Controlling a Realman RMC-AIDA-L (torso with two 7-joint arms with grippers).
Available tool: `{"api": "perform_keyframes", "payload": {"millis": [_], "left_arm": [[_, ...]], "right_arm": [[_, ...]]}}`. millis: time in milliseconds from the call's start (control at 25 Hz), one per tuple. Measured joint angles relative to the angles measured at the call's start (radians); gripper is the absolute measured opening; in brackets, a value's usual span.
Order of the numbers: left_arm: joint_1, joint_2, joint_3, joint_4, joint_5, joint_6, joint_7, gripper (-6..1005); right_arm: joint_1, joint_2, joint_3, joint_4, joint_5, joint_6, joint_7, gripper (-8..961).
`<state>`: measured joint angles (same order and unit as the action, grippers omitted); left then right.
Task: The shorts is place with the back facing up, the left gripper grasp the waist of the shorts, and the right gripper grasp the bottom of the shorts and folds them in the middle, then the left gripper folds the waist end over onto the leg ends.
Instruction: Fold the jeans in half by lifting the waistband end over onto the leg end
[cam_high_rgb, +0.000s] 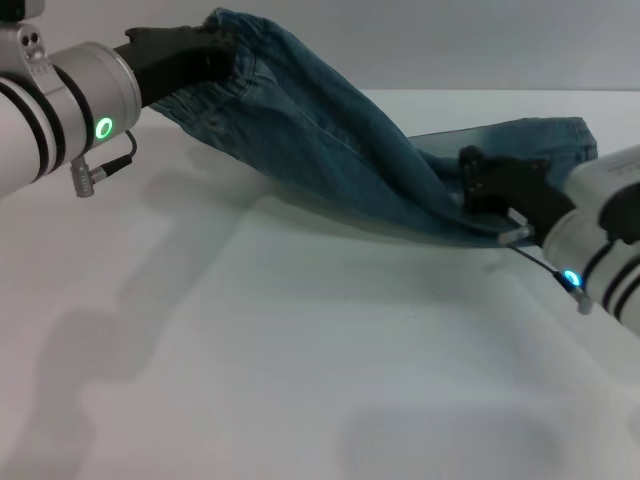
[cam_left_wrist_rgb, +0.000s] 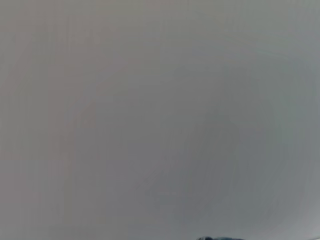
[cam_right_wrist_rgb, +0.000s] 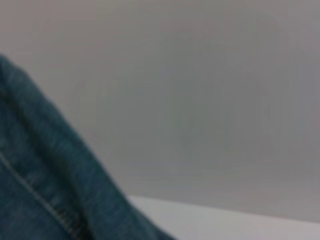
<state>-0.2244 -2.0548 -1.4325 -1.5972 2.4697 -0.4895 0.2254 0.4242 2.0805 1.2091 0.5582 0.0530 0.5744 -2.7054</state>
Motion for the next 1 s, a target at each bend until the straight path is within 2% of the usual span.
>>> {"api": "perform_keyframes", "payload": {"millis": [240,720,1000], "left_arm": [[0.005,0.001,0.009,-0.033,-0.002,-0.001,0.012,47],[0.008,0.0,0.031,-0.093,-0.019,0.0,0.053,45],[0.013,-0.001,0.041,-0.108,-0.107,0.002,0.137,44]], "right_arm": [[0.079,0.0,-0.069,-0.035,0.0,-0.064,0.051,15],[0.146,0.002,-0.237,-0.018,0.0,-0.093,0.193,27],[0.173,0.007,-0.304,-0.001,0.0,-0.104,0.209,33]]}}
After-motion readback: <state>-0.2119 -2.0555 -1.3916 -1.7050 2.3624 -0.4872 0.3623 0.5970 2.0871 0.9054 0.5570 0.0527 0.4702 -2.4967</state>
